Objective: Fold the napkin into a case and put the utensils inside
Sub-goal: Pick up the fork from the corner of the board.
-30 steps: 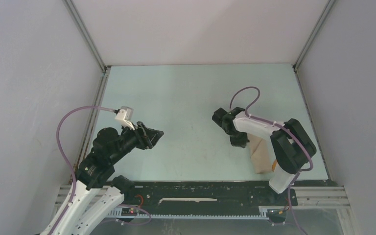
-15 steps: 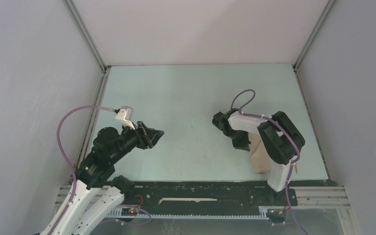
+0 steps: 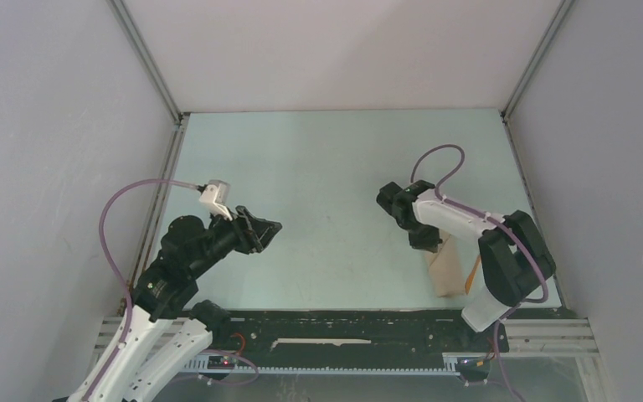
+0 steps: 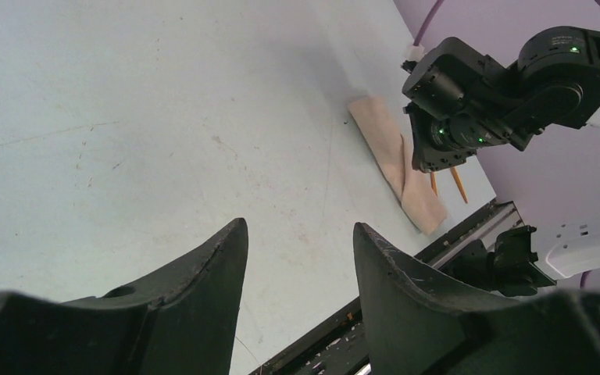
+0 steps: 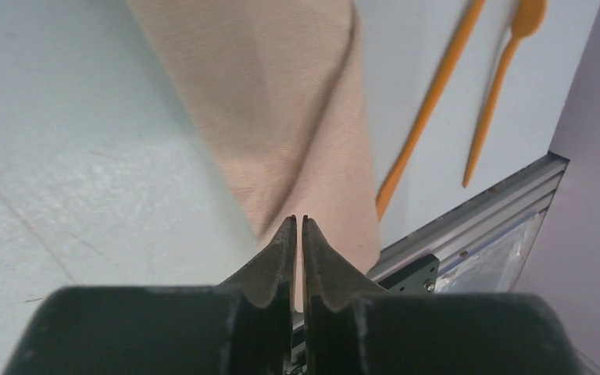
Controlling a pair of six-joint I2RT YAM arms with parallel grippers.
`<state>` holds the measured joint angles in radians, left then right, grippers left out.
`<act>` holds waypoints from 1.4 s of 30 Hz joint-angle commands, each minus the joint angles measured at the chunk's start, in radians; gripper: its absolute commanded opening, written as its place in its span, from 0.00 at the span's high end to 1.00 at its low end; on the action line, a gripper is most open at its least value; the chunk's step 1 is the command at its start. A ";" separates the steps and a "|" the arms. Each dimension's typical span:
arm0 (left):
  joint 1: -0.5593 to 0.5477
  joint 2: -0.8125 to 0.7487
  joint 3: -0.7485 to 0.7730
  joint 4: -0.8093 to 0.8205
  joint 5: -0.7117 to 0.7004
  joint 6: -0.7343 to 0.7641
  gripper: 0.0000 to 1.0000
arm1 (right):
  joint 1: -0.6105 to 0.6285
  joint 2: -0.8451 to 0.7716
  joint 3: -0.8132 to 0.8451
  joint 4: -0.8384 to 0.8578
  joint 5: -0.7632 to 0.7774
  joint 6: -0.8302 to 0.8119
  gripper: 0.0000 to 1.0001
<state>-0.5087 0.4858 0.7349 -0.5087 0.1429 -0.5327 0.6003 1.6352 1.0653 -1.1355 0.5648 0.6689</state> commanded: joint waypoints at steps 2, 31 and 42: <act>-0.005 0.008 0.010 0.041 0.021 0.009 0.41 | -0.038 -0.130 -0.024 -0.005 0.010 0.037 0.82; -0.013 0.348 0.155 0.064 0.165 -0.082 0.33 | -0.557 -0.441 0.119 0.338 -0.599 -0.344 0.40; -0.013 0.357 0.190 0.044 0.169 0.022 0.32 | -0.668 -0.441 0.016 0.389 -0.684 -0.297 0.39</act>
<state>-0.5179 0.8959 0.8944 -0.4801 0.3126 -0.5884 0.0113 1.1927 1.0847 -0.7654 -0.0898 0.3603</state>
